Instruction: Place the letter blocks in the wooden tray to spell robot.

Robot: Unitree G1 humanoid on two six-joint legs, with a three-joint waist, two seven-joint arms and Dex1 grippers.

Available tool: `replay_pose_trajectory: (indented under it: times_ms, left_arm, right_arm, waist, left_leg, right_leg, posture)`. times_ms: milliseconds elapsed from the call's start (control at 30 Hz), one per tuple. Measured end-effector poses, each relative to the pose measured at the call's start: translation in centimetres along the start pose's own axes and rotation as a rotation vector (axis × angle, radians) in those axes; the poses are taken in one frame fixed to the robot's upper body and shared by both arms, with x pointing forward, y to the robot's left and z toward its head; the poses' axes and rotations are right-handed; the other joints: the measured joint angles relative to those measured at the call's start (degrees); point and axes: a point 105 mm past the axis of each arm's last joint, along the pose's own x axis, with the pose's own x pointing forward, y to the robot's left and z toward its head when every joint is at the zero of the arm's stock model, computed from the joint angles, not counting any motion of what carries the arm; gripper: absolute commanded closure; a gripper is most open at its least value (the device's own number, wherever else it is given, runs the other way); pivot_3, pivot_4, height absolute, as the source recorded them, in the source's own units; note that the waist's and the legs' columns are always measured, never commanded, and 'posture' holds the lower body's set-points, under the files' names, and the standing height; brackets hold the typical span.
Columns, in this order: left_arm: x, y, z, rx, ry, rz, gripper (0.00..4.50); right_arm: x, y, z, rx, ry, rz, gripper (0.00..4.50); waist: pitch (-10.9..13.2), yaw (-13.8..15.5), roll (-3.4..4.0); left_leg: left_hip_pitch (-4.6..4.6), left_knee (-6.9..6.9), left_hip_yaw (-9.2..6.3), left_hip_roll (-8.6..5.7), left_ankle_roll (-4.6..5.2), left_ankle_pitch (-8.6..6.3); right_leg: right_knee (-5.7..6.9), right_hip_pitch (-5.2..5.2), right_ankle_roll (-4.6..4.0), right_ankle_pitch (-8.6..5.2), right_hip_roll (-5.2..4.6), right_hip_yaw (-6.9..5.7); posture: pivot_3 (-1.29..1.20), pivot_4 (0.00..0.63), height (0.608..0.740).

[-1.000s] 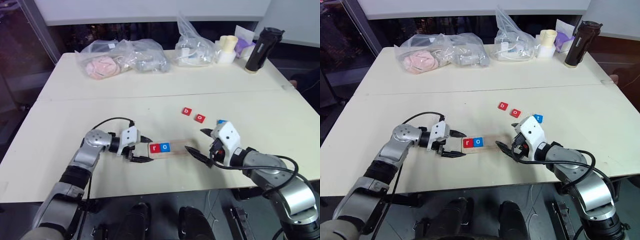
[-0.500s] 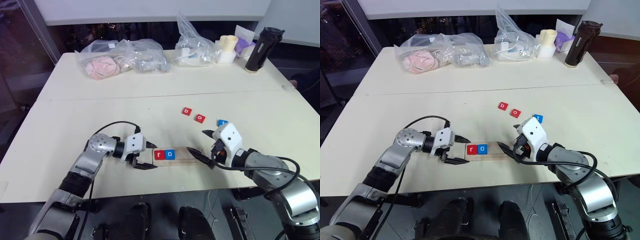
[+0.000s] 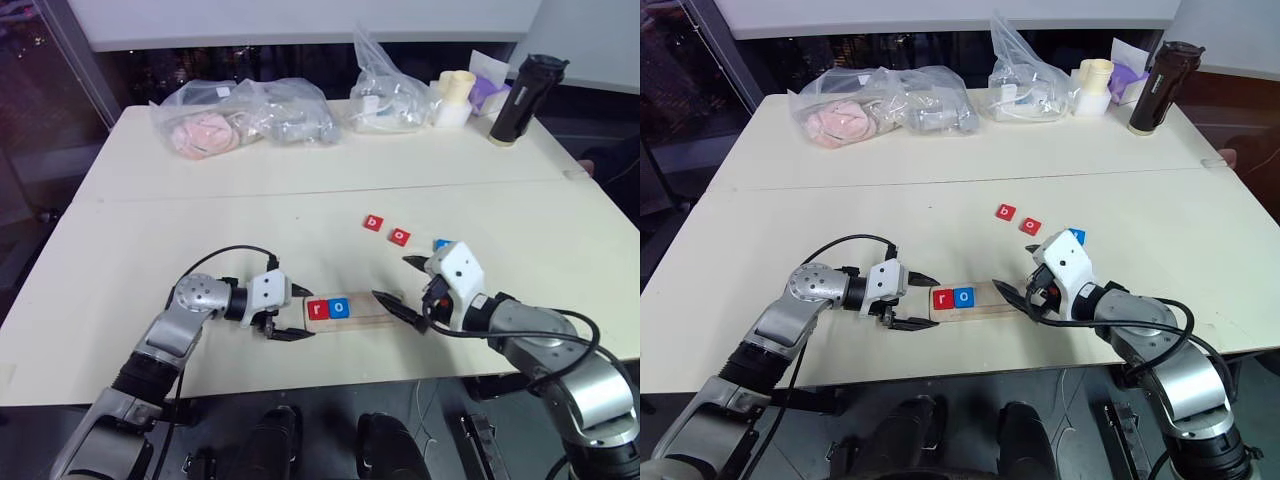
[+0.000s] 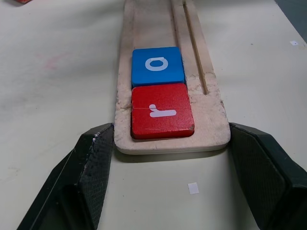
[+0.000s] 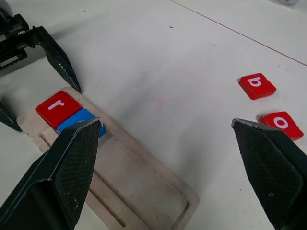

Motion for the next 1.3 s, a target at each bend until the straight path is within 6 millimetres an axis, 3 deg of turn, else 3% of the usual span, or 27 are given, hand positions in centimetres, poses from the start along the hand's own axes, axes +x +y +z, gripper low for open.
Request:
replay_pose_trajectory:
  times_ms: [233, 533, 733, 833, 1033, 1167, 1300]
  left_arm:
    - [-0.4, -0.2, -0.5, 0.008, 0.010, 0.010, 0.04]
    - [-5.1, -1.3, -2.6, -0.039, 0.073, 0.055, 0.04]
    - [-7.1, -2.1, -3.1, -0.149, 0.071, 0.091, 0.04]
    - [-7.4, -2.1, -2.5, -0.223, 0.031, 0.109, 0.04]
    - [-9.5, -0.3, -0.6, -0.314, -0.054, 0.237, 0.04]
    - [-9.6, 0.3, 1.0, -0.283, -0.080, 0.274, 0.04]
    - [-9.1, -0.1, 0.8, -0.304, -0.083, 0.284, 0.04]
  right_arm:
    - [0.2, 0.1, -0.1, 0.000, 0.005, 0.009, 0.00]
    - [1.0, -0.7, 0.9, -0.013, -0.017, 0.017, 0.00]
    - [4.3, -2.8, 2.7, -0.036, -0.049, -0.040, 0.00]
    - [5.9, -4.0, 2.5, -0.046, -0.014, -0.080, 0.00]
    - [9.7, -5.8, 2.8, 0.007, 0.042, -0.127, 0.00]
    - [12.1, -6.4, 4.2, 0.065, 0.058, -0.193, 0.00]
    - [13.4, -6.7, 3.5, 0.155, 0.123, -0.276, 0.00]
  waist:
    - [0.0, -0.1, 0.04]
    - [-0.1, -2.2, 0.12]
    - [-0.1, -2.0, 0.17]
    - [-0.1, -1.5, 0.15]
    - [0.0, -1.5, 0.03]
    - [0.0, -1.5, 0.04]
    - [0.0, -1.6, 0.04]
  left_leg:
    - [0.03, -0.01, 0.00, 0.04, 0.00, 0.00]
    - [0.52, -0.81, 0.00, 0.13, 0.01, 0.01]
    - [0.48, -0.89, 0.01, 0.23, 0.11, 0.08]
    - [0.06, -0.78, 0.02, 0.13, 0.03, 0.17]
    - [-0.05, -0.74, 0.13, -0.03, -0.04, 0.25]
    - [0.00, -0.78, 0.13, -0.02, -0.12, 0.29]
    - [-0.01, -0.84, 0.13, -0.03, -0.21, 0.35]
  right_leg:
    - [0.00, 0.01, 0.01, -0.01, 0.02, 0.01]
    - [0.02, -0.25, -0.28, 0.03, 0.06, 0.06]
    - [0.07, -0.44, -0.43, 0.06, 0.14, 0.02]
    - [0.11, -0.83, -0.46, 0.11, 0.10, 0.02]
    - [0.15, -0.93, -0.22, 0.26, 0.12, 0.02]
    - [0.36, -0.98, -0.19, 0.28, 0.15, 0.04]
    - [0.55, -1.09, -0.20, 0.28, 0.16, 0.06]
  posture:
    - [0.00, 0.150, 0.725]
    - [0.00, 0.150, 0.725]
    - [0.00, 0.150, 0.725]
    - [0.00, 0.150, 0.725]
    - [0.00, 0.150, 0.725]
    - [0.00, 0.150, 0.725]
    - [0.00, 0.150, 0.725]
